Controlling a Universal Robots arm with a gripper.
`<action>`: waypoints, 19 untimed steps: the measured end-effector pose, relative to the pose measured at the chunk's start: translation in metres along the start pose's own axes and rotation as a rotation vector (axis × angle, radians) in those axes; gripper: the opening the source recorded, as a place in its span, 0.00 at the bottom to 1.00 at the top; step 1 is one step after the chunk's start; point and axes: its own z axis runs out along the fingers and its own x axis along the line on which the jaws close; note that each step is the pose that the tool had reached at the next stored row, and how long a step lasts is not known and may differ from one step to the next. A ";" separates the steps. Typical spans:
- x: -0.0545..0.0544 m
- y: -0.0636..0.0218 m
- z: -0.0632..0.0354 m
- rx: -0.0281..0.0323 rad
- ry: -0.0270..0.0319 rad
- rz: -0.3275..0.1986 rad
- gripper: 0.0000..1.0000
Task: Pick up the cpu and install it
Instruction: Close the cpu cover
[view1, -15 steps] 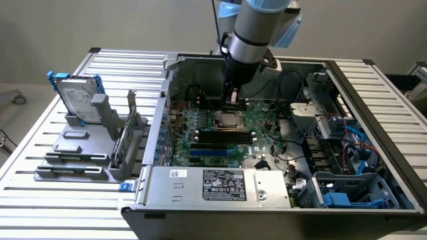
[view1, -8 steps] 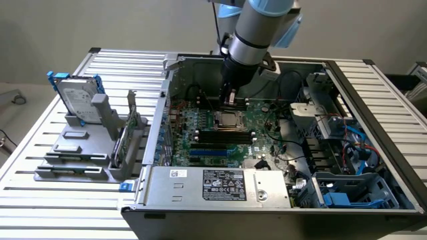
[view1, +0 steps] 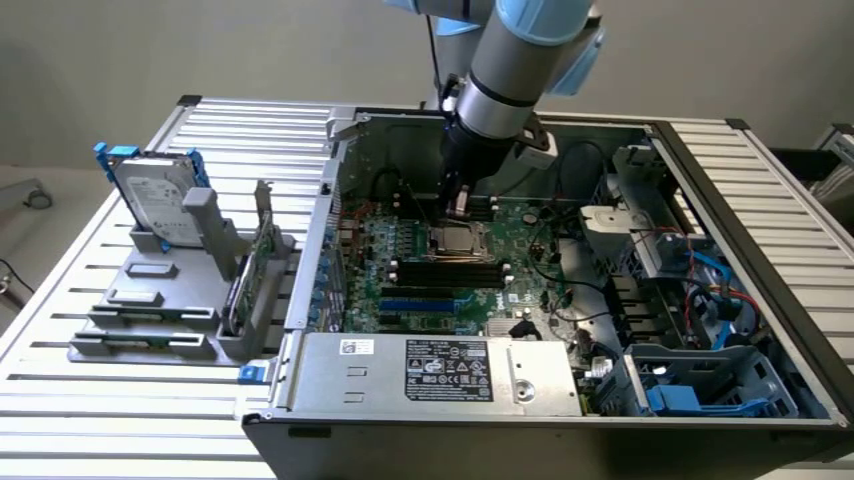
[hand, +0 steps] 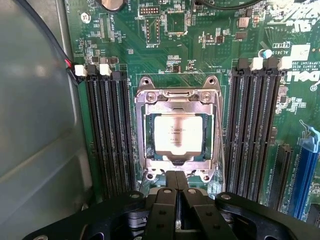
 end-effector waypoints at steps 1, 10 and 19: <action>0.000 0.0002 0.0008 0.0032 -0.0001 0.000 0.11; -0.001 0.0020 0.0082 0.0244 0.0010 0.002 0.11; -0.001 0.0035 0.0146 0.0289 0.0152 -0.001 0.11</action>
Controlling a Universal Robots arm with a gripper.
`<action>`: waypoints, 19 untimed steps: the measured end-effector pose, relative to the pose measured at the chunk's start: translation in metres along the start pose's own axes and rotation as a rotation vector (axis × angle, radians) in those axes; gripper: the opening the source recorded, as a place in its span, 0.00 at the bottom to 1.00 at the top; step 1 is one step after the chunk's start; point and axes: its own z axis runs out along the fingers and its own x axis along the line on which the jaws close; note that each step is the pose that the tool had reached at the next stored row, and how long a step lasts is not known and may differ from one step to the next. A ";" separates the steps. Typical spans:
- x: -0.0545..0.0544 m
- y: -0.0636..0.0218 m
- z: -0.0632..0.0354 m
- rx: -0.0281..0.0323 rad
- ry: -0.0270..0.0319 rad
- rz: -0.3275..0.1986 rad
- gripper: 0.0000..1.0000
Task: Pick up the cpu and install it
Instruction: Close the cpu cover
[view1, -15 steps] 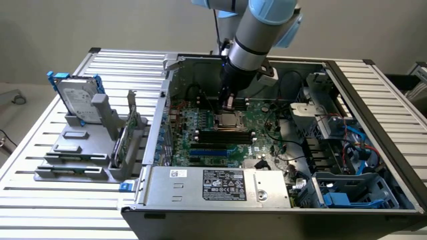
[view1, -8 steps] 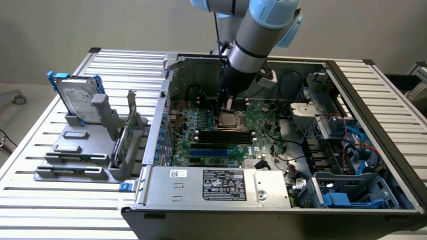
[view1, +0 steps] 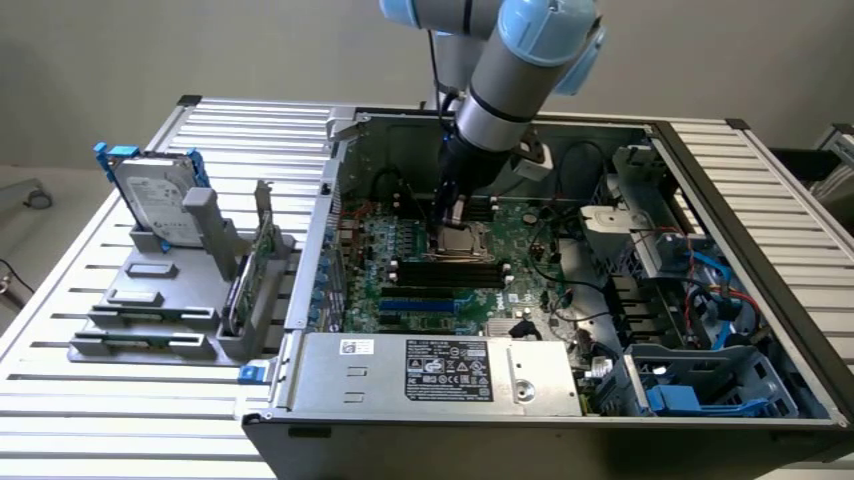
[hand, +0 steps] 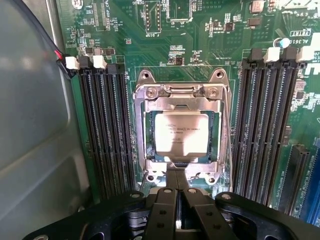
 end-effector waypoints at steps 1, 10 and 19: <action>0.000 0.0002 0.0009 0.0002 0.0004 0.000 0.11; -0.003 0.0014 0.0065 0.0005 0.0006 0.000 0.11; -0.004 0.0007 0.0065 0.0062 0.0072 -0.001 0.11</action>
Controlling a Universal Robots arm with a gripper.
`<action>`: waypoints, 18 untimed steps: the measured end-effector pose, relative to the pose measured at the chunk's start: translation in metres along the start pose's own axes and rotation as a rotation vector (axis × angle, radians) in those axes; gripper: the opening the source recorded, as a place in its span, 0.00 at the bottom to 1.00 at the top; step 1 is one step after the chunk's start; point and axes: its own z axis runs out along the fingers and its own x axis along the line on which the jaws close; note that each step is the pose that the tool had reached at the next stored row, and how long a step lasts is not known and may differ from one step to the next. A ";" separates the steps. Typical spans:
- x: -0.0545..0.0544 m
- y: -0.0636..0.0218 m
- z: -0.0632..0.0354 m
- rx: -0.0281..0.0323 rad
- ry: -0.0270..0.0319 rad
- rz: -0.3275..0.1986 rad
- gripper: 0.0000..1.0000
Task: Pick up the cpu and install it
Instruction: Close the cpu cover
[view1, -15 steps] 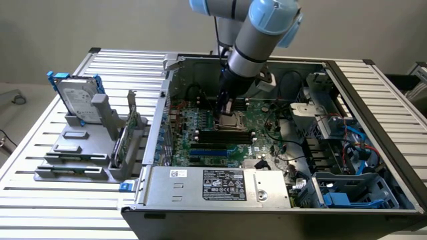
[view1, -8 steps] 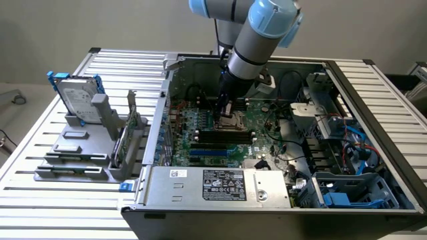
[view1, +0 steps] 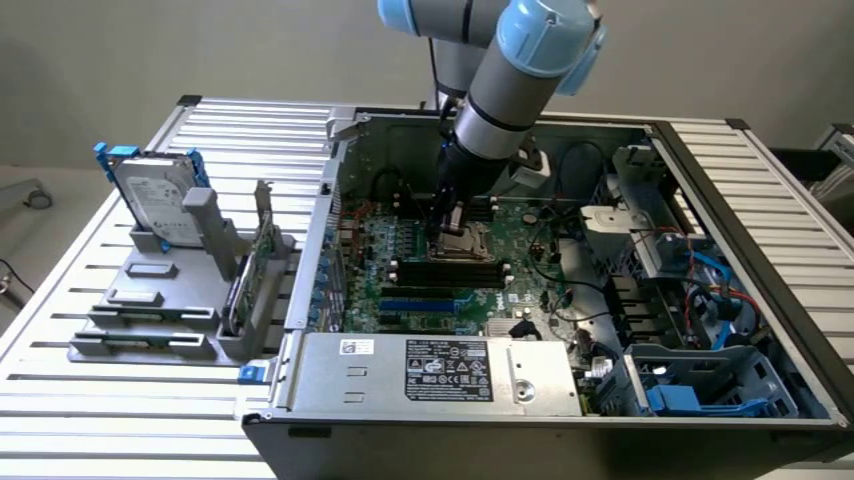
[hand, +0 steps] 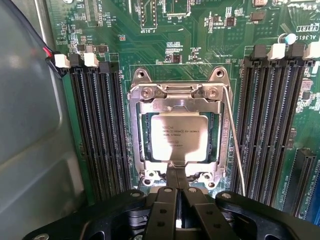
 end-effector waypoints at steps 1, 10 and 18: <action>0.000 -0.0002 -0.0002 0.0011 0.0011 0.000 0.11; -0.001 -0.0092 -0.0033 0.0089 0.0263 -0.006 0.11; -0.001 -0.0349 -0.0048 0.0213 0.0564 -0.013 0.11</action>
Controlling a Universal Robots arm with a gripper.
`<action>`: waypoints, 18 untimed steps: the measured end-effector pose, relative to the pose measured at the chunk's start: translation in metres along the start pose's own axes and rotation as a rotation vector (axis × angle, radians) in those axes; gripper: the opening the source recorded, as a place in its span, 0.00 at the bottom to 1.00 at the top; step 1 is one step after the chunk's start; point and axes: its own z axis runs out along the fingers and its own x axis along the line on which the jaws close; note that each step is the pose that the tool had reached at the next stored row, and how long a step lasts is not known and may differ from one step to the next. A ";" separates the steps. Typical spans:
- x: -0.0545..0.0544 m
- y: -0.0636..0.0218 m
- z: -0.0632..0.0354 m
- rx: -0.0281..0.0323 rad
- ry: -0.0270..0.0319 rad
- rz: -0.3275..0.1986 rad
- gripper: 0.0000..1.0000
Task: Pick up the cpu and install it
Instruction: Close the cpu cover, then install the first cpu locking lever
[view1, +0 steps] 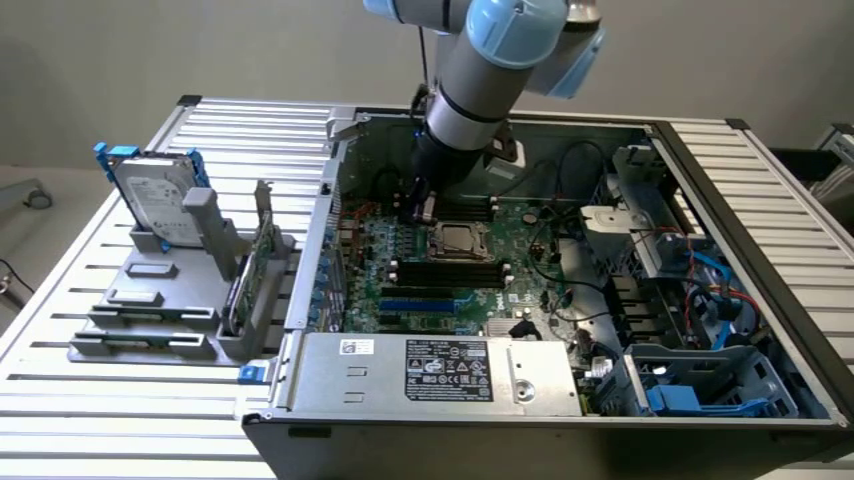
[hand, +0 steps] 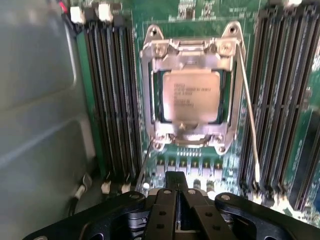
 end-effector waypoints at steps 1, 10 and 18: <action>0.000 -0.0027 -0.0006 0.0011 0.0010 0.000 0.11; 0.000 -0.0074 -0.0015 0.0018 0.0014 0.000 0.11; 0.000 -0.0074 -0.0015 0.0018 0.0013 0.000 0.11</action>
